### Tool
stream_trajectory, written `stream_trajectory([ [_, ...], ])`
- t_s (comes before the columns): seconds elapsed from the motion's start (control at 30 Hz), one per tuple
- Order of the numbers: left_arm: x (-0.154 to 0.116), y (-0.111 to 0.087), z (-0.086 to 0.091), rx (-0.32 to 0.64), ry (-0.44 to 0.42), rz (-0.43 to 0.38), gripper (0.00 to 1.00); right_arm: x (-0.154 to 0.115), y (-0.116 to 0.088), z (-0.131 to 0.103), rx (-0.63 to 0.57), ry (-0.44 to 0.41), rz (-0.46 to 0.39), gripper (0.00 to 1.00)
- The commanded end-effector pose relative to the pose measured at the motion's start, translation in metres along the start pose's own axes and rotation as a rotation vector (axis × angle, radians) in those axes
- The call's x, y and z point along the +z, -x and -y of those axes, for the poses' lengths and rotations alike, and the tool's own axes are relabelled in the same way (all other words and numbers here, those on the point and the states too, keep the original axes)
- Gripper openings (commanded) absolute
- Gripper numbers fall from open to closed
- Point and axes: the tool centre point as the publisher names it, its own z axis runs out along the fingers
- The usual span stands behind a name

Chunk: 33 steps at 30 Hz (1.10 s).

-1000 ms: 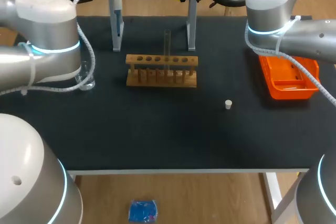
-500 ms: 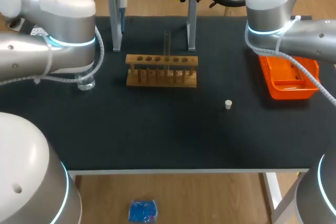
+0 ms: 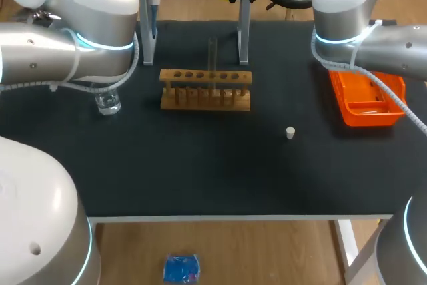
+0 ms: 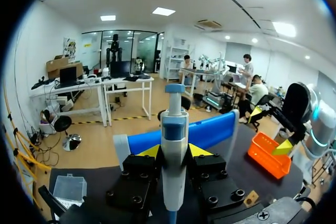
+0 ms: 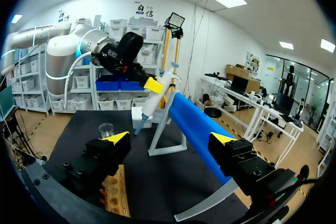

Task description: Invert the test tube, pick up the pipette, mount the tip to pipette, aspirate from beaker and dispense into the tube, eject the tip, return the pipette, and cap with the stopper.

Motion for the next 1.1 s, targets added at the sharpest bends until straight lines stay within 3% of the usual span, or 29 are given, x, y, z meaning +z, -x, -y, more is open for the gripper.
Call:
stream_trajectory([
  [0.03,0.004,0.001,0.004,-0.007,0.066,0.021,0.00,0.000,0.001,-0.001,0.000,-0.003,-0.002,1.00],
  [0.5,0.012,0.012,-0.002,-0.034,0.130,0.109,0.00,0.000,0.001,-0.001,0.000,-0.003,-0.002,1.00],
  [1.1,0.036,0.009,-0.003,-0.056,0.160,0.130,0.00,0.000,0.001,-0.001,0.000,-0.003,-0.002,1.00],
])
